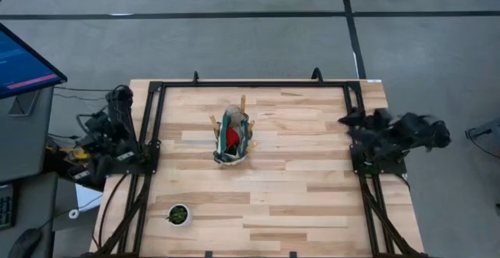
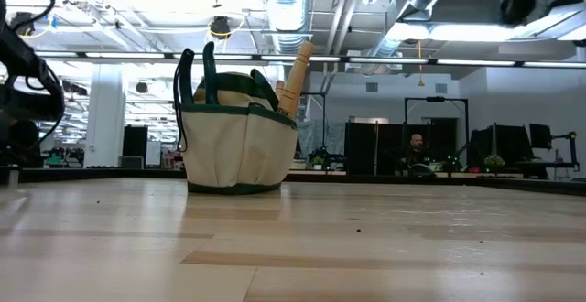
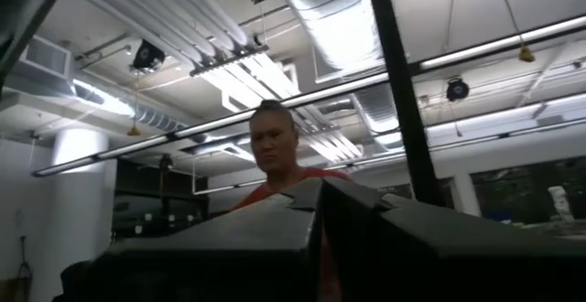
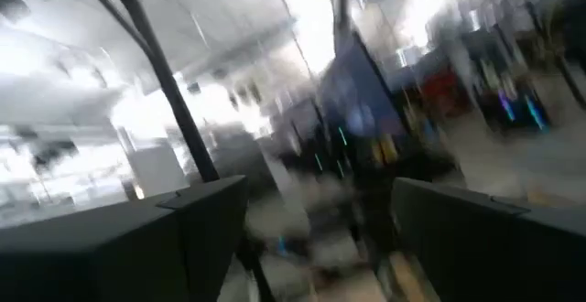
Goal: Pick & Place Garden tools in Gardening bag
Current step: Return to Home Position
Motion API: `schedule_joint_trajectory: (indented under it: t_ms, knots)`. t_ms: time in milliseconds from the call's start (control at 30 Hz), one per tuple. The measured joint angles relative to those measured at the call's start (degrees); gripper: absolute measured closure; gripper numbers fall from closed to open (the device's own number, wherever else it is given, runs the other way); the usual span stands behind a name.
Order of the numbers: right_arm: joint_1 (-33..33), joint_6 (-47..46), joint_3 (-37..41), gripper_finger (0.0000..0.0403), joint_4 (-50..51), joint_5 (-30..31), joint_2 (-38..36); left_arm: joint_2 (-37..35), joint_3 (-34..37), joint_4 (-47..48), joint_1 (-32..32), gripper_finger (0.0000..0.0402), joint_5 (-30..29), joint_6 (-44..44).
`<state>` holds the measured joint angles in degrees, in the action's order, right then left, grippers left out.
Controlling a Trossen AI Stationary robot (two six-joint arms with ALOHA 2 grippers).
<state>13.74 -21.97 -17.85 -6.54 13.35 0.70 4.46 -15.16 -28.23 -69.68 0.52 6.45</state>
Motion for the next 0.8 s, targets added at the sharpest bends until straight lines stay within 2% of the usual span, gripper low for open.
schedule_joint_trajectory:
  t_ms: [100, 200, 333, 467, 633, 800]
  knots:
    - [0.00, -1.50, 5.28, 0.0138, -0.29, -0.20, -0.40, -0.74, 6.83, -6.53, 0.01, 0.0399, -0.52, 0.60]
    - [0.00, -1.52, 8.77, 0.0138, -7.60, -1.38, -0.47, -0.72, 14.77, -16.80, 0.05, 0.0399, -1.93, 0.62]
    - [0.00, -0.82, 13.29, 0.0138, -10.62, -2.11, -0.48, -0.40, 14.68, -16.24, 0.07, 0.0399, -1.61, 0.80]
    - [0.07, 6.35, 16.23, 0.0138, -12.36, -11.52, -0.51, -0.30, 14.80, -10.85, 0.06, 0.0399, 2.82, 0.09]
    - [0.02, 12.29, 17.41, 0.0138, -9.04, -12.05, -0.39, -0.32, 14.80, 1.58, 0.06, 0.0399, 2.27, -0.70]
    - [0.00, 18.25, 17.42, 0.0138, -8.54, -12.05, -0.49, -0.34, 14.80, 5.75, 0.06, 0.0399, 1.99, -1.86]
